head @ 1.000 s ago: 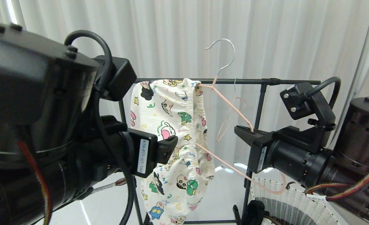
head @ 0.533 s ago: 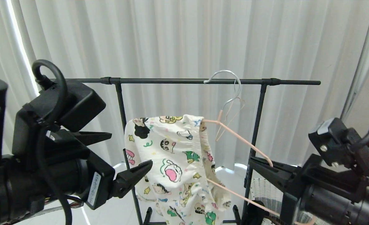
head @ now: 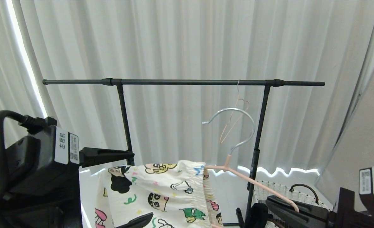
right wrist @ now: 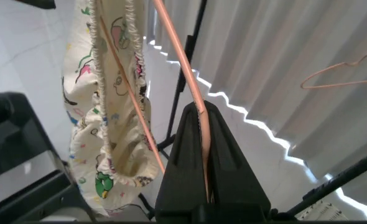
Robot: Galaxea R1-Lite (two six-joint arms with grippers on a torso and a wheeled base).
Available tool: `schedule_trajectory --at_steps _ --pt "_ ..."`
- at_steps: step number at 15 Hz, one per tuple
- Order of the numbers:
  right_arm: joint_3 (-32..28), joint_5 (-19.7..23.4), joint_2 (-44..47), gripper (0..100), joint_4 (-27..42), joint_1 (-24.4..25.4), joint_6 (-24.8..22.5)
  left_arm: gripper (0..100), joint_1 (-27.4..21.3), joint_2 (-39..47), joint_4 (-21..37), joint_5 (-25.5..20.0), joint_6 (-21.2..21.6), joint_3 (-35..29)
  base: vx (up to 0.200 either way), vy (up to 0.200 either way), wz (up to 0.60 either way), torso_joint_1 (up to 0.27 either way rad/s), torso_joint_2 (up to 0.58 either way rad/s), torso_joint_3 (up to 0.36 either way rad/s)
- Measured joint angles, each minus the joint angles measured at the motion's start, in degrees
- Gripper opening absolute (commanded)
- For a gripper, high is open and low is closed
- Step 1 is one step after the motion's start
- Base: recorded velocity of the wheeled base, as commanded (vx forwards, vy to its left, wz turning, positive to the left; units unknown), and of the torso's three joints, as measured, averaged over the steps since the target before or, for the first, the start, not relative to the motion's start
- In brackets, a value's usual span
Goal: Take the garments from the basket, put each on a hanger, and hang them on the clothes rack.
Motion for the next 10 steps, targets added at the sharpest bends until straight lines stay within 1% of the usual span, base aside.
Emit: schedule_trajectory --at_steps 2,4,7,10 --pt "2.0 0.0 -1.3 0 0.0 2.3 -1.6 100 -0.5 -0.1 -0.1 -3.0 0.2 0.3 0.000 0.000 0.00 0.000 0.00 0.000" --pt "3.3 0.0 -2.1 0 0.0 4.7 -2.3 100 -2.8 -0.2 0.0 -5.7 0.2 1.0 0.000 0.000 0.00 0.000 0.00 0.000" --pt "3.8 0.0 -2.5 0 0.0 7.3 -4.0 100 -8.0 -0.1 0.0 -6.1 -0.1 2.5 0.000 0.000 0.00 0.000 0.00 0.000" --pt "3.6 0.0 -2.7 0 0.0 8.2 -5.3 100 -9.7 1.2 0.0 -6.2 -0.2 3.3 0.000 0.000 0.00 0.000 0.00 0.000"
